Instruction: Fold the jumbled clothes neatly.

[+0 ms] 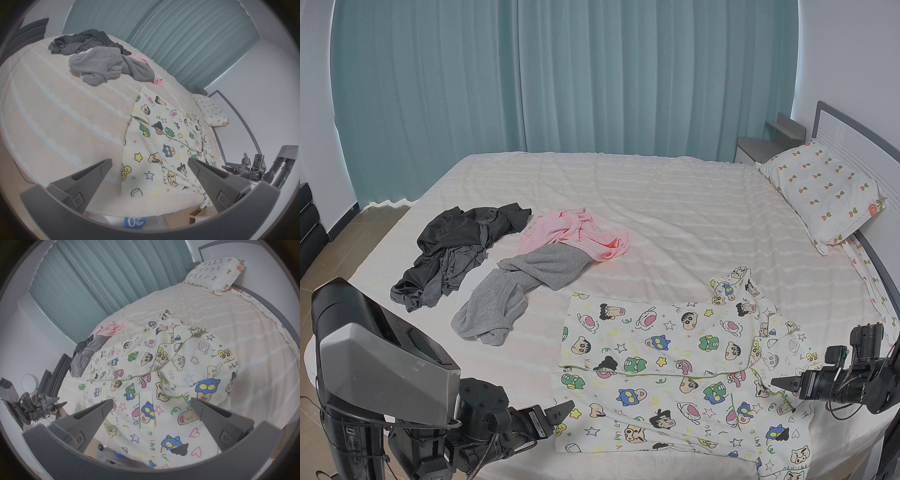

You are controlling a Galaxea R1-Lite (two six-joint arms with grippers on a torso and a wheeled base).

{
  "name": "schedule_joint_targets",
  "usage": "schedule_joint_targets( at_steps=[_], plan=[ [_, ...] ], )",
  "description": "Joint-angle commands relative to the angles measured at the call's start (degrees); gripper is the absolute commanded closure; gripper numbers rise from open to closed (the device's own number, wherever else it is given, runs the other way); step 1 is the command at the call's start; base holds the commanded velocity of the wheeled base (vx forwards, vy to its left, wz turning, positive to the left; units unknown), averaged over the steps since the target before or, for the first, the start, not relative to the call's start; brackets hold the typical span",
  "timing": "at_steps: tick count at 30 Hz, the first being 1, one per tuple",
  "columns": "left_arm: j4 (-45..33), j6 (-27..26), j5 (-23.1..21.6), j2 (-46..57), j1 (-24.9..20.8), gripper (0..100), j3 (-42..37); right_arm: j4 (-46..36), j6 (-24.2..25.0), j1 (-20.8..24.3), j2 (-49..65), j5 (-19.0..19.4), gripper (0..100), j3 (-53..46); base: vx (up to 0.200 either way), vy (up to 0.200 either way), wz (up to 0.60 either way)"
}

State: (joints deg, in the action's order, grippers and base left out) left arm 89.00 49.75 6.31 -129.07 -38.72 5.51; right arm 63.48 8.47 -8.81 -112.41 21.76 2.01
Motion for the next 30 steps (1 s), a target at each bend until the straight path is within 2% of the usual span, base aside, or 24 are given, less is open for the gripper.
schedule_joint_targets(
  at_steps=[1, 9, 17, 24, 28, 30],
  plan=[
    [1.0, 0.4, -0.1, -1.2, -1.3, 0, -0.1, 0.0, -0.9, -1.0, -0.9, 0.2, 0, -1.0, -0.2, 0.0, 0.0],
    [1.0, 0.3, 0.1, -5.0, -3.2, 0, 0.3, 0.1, -1.2, -1.1, -1.1, 0.2, 0, -1.1, -0.2, 0.0, 0.0],
    [1.0, -0.3, 1.0, -7.9, -4.2, 0, 3.2, 0.1, -2.2, -1.5, -1.1, 0.1, 0, -1.1, 0.0, 0.0, 0.0],
    [-1.7, -11.1, 2.4, -13.0, -1.9, 0, 11.4, 0.1, -2.4, -1.7, -1.3, 0.1, 0, -1.1, 0.0, 0.0, 0.0],
    [-6.6, -12.1, 2.5, -12.7, -0.7, 0, 14.4, 0.1, -2.4, -1.7, -1.2, 0.2, 0, -1.1, 0.0, 0.0, 0.0],
    [-13.2, -15.3, 2.5, -13.0, 1.3, 0, 18.5, 0.1, -2.4, -1.6, -1.4, 0.2, 0, -1.0, 0.0, 0.0, 0.0]
  ],
)
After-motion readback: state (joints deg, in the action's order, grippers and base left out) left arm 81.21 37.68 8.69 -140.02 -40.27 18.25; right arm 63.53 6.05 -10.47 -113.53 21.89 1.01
